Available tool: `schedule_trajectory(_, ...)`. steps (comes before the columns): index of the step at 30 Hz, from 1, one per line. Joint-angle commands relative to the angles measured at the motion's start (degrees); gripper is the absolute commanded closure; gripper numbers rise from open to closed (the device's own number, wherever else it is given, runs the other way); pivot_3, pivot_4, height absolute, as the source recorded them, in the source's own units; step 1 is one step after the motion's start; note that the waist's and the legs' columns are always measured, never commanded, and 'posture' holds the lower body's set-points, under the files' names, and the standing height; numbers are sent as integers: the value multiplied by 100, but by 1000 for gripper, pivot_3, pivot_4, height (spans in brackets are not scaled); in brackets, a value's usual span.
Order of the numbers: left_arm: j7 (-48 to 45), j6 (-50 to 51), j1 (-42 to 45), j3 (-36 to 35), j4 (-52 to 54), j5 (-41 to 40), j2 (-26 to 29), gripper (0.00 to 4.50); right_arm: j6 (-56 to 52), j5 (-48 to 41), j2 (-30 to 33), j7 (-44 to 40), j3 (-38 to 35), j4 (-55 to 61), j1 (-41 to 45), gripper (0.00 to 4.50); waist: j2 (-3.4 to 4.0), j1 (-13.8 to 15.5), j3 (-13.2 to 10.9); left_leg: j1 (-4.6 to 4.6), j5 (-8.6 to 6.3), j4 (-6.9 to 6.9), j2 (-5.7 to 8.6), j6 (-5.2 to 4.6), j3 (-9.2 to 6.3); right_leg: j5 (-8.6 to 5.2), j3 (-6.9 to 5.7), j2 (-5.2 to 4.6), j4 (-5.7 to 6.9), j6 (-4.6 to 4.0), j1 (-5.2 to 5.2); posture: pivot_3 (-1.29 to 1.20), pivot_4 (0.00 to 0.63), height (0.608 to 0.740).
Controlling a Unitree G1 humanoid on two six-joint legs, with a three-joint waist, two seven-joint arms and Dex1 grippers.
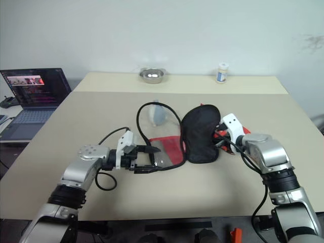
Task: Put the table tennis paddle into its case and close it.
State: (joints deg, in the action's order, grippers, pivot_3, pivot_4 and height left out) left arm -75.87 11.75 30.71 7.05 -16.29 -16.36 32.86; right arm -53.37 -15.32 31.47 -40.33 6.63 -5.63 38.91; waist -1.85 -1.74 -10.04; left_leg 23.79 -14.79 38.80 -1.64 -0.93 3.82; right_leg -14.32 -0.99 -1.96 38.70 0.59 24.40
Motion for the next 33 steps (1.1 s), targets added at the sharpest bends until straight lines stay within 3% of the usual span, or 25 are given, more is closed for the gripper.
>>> schedule_trajectory(1, -45, -119, 12, 13, 173, -17, -9, 407, 174, -33, -132, -12, -3, 92, 76, 3897, 0, 1, 0, 0, 0, 0, 0, 0, 0, 0, 0, 0, 1, 0, 0, 0, 150, 740)
schedule_trajectory(6, -59, -131, 12, 36, 179, -9, -15, 407, 410, 129, -141, 66, -17, 51, 74, 2231, 0, 4, 0, 0, 0, 1, 0, 0, -1, 0, 0, -1, 1, 0, 0, 0, 150, 740)
schedule_trajectory(12, -50, -99, 50, 72, 223, -28, -57, 407, 662, 206, 543, -128, -267, 154, -117, 209, 0, 11, 0, 1, 0, 1, 2, 0, 0, 0, -1, -3, 0, 0, 0, 0, 150, 740)
schedule_trajectory(13, -48, -82, 59, 79, 239, -39, -77, 407, 630, 158, 715, -186, -381, 250, -194, 51, 0, 17, 0, 1, 0, 0, 2, 0, -1, 0, -2, -3, -2, 0, 0, 0, 150, 740)
schedule_trajectory(18, -36, -59, 110, 148, 243, -51, -186, 407, -23, -449, 1415, -425, -1355, 1157, -1014, 51, 0, 51, -1, 7, 0, -1, 3, 0, -2, 0, -4, -3, -9, 0, 0, 0, 150, 740)
schedule_trajectory(22, -64, -81, 178, 204, 181, -32, -269, 407, -164, -440, 1679, -254, -1711, 1235, -1632, 51, -2, 64, -1, 0, 0, 1, 2, 0, -4, 0, -4, -3, -10, 2, -8, 0, 150, 740)
schedule_trajectory(26, -110, -129, 312, 262, 52, 7, -380, 407, -13, -350, 1787, -243, -1709, 886, -1917, 51, -1, 30, -1, -9, 0, 1, 1, 0, -1, -9, 0, 0, -8, 16, -13, 0, 150, 740)
schedule_trajectory(33, -223, -225, 476, 309, -163, 53, -461, 407, 663, 76, 1702, -304, -1118, -273, -1317, 51, -1, 6, -1, -13, 0, 2, -1, 0, 5, -9, 10, 33, -7, 16, -13, 0, 150, 740)
